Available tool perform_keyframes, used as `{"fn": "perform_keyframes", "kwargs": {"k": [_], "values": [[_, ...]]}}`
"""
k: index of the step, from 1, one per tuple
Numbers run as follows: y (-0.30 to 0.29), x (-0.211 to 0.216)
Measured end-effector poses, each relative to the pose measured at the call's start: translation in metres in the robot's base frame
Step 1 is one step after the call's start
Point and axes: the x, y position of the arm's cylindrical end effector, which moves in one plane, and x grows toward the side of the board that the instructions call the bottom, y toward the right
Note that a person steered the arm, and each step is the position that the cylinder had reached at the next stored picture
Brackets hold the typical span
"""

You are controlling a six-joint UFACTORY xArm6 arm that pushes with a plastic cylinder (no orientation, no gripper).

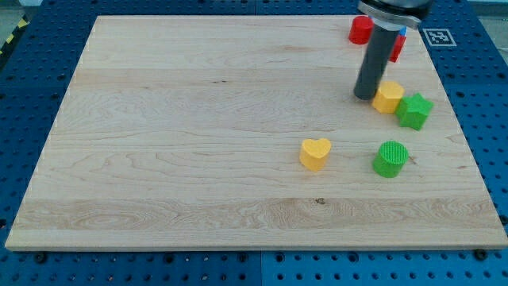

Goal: Push yellow heart closer to the yellow hexagon

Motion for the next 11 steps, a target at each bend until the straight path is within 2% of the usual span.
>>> {"fn": "perform_keyframes", "kwargs": {"k": [1,2,3,4,5,6,8,10,11], "values": [[0.015,0.008],[-0.030,0.008],[-0.119,0.009],[-0.182,0.036],[-0.186,0.096],[-0.137,0.132],[-0.078,0.118],[-0.088,0.100],[-0.091,0.074]]}}
